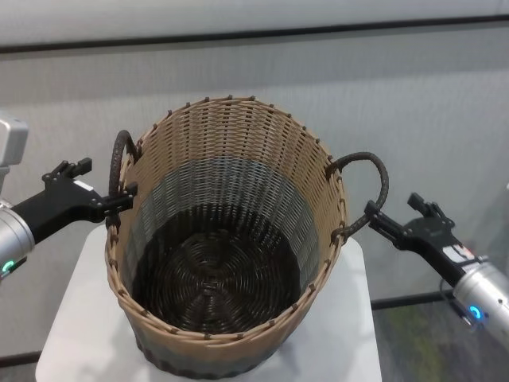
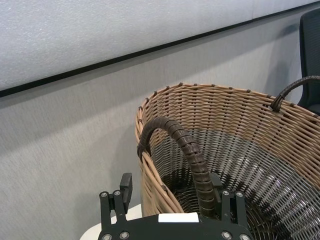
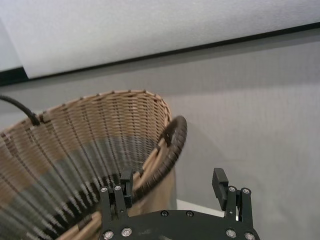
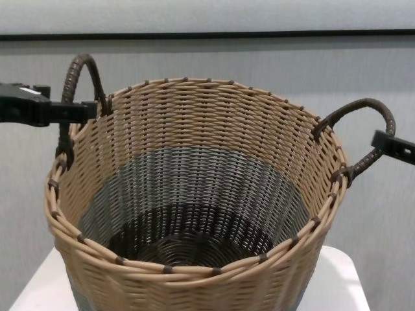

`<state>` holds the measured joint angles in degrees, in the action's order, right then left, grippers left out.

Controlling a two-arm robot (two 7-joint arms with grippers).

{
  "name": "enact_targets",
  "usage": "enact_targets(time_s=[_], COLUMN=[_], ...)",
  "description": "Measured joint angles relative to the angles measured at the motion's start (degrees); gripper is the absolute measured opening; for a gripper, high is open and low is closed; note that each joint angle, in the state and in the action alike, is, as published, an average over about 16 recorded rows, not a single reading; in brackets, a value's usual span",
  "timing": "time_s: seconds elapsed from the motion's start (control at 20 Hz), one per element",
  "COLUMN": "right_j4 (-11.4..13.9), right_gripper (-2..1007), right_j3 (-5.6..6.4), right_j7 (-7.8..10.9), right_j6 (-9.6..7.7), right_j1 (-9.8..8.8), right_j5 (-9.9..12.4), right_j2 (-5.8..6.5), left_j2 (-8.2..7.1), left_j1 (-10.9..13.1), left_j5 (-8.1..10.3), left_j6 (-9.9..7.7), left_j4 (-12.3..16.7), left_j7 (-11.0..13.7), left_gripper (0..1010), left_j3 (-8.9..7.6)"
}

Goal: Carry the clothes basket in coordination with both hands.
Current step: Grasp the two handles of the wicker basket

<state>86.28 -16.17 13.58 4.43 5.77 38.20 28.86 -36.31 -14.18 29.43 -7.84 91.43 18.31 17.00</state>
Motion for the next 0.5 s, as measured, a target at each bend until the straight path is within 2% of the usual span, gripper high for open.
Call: enact_targets(time_s=[0.5], right_j4=[-5.77], right_gripper=[1000], right_j3=[-0.28], right_j7=[5.19], right_j6=[-1.68], right_j1=[5.26], right_j5=[2.72], right_j2=[-4.28], left_j2=[0.0], left_j1=[0.0], left_j5=[0.0], left_j6=[0.0], left_j4=[0.0], left_j7=[0.0], left_gripper=[999], left_j3=[0.0])
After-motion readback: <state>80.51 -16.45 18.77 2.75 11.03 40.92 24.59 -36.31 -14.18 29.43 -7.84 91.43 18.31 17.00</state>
